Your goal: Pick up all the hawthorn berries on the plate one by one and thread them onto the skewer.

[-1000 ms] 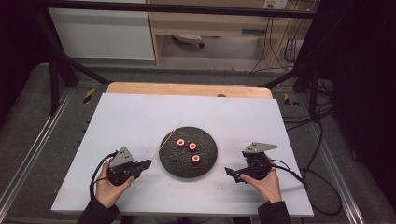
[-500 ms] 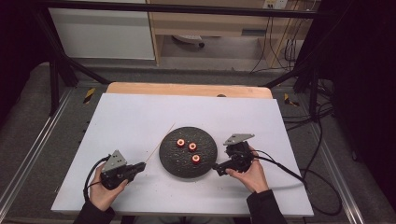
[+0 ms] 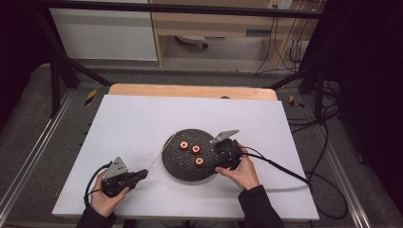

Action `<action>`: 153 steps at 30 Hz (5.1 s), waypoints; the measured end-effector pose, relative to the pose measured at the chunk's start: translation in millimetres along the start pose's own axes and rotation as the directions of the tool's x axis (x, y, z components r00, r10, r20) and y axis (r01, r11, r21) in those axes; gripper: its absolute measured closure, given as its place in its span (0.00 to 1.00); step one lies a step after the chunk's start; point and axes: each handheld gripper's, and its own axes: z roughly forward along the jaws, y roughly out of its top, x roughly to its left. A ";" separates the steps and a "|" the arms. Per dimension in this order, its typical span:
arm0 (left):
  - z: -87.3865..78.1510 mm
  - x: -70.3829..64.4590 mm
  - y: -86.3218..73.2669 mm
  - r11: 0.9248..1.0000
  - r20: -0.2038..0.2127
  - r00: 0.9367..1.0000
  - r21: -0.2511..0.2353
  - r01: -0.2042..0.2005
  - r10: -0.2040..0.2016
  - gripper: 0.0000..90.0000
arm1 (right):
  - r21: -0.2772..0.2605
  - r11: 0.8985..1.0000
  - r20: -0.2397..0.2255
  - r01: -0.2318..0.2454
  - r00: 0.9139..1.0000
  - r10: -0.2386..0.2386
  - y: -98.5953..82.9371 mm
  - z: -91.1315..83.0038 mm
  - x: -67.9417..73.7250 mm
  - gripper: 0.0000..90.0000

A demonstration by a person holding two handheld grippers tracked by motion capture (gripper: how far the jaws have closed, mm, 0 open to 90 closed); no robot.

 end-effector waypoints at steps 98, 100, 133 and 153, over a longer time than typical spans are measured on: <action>6.9 -4.5 -2.3 1.000 0.004 1.000 0.029 -0.011 0.011 0.98 | -0.151 0.952 -0.182 -0.267 0.954 0.239 9.8 7.2 -4.5 0.68; 6.9 -4.6 -2.3 1.000 0.003 1.000 0.028 -0.011 0.011 0.98 | -0.180 0.942 -0.189 -0.284 0.949 0.251 7.4 6.8 -4.2 0.68; 10.2 -10.6 -0.4 1.000 0.002 1.000 0.000 0.000 0.000 0.98 | -0.493 0.706 -0.317 -0.509 0.861 0.399 -5.9 13.0 0.6 0.68; 18.9 -22.4 8.6 1.000 -0.017 1.000 -0.022 0.014 -0.015 0.98 | -0.637 0.552 -0.354 -0.538 0.840 0.411 0.9 8.2 -5.0 0.68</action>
